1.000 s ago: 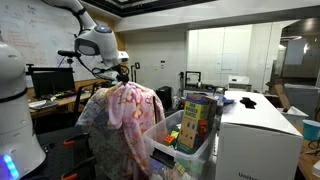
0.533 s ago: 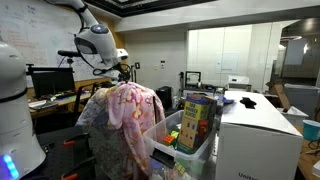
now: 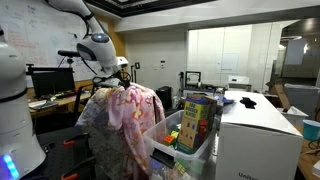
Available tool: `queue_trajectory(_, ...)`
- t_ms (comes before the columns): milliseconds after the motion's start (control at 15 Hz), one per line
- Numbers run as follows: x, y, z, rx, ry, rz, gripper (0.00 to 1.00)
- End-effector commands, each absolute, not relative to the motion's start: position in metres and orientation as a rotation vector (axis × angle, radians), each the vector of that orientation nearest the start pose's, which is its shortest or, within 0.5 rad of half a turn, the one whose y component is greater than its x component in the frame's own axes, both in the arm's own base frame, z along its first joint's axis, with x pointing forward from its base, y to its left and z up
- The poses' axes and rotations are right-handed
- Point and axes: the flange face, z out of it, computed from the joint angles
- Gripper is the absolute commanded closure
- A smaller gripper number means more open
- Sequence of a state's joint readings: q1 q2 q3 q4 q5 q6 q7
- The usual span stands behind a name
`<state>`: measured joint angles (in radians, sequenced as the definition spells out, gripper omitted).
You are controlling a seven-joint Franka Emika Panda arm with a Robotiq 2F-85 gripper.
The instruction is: Put the fleece on the boxes
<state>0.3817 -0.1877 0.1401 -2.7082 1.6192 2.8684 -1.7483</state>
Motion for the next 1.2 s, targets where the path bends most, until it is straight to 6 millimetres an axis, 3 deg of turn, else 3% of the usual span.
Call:
queue_trajectory(0,0.364,0.136,0.271,-2.519,-0.983,-0.791,0.00)
queue_trajectory(400,0.360,0.130,0.247,-2.528,-0.998,-0.749,0.01)
queue_trajectory(467,0.360,0.130,0.245,-2.529,-1.003,-0.743,0.26)
queue_trajectory(600,0.361,0.128,0.242,-2.534,-0.999,-0.730,0.31)
queue_trajectory(1133,0.374,0.121,0.241,-2.569,-0.903,-0.686,0.90)
